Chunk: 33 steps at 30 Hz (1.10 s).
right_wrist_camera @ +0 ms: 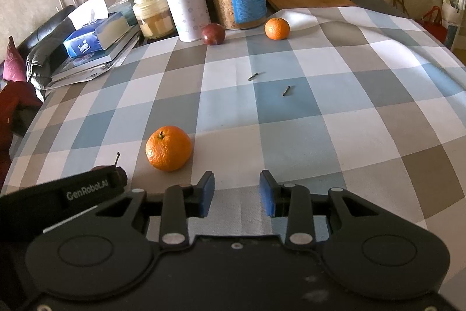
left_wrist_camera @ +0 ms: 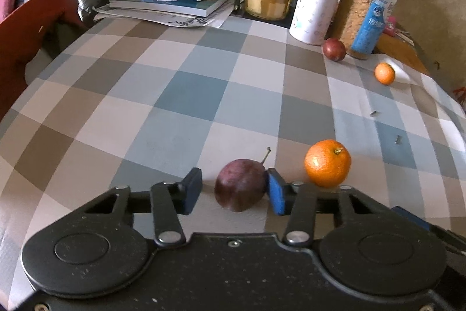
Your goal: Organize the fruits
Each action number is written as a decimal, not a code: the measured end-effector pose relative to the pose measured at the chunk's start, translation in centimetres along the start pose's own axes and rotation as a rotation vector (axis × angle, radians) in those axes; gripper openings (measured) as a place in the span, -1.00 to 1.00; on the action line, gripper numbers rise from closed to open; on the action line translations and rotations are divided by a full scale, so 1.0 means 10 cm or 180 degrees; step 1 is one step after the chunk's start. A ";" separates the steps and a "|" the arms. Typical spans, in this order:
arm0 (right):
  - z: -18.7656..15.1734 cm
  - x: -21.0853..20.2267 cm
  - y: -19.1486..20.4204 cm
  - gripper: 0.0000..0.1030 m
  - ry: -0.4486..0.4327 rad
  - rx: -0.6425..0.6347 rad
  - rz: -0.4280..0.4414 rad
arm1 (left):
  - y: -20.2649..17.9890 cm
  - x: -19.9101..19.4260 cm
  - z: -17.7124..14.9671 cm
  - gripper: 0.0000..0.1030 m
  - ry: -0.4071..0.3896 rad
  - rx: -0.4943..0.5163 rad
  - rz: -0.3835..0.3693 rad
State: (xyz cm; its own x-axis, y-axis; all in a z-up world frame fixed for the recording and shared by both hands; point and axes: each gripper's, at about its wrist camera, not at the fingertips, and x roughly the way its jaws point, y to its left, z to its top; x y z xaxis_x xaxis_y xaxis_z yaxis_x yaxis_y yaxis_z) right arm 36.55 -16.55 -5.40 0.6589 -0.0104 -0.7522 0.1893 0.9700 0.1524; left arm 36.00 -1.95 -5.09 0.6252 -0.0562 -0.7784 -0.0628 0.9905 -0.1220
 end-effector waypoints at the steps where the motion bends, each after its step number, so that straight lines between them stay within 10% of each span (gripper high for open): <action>1: 0.00 0.00 0.00 -0.30 -0.0003 -0.0002 0.0004 | 0.00 0.00 0.00 -0.03 -0.0002 -0.0003 -0.0018; 16: 0.01 0.00 -0.10 -0.31 -0.0001 0.0241 0.0119 | 0.16 0.01 0.04 -0.14 0.0028 -0.0201 0.0423; 33: 0.18 -0.13 0.04 -0.31 -0.0191 0.0289 0.0088 | 0.16 0.01 0.06 0.02 0.0072 -0.0276 0.0346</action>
State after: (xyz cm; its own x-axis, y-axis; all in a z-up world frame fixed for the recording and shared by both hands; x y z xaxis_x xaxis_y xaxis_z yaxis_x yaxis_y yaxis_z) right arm 37.04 -16.62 -3.24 0.7068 -0.0012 -0.7075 0.2338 0.9442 0.2320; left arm 36.37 -0.28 -4.99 0.5935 0.0471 -0.8035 -0.1968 0.9765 -0.0881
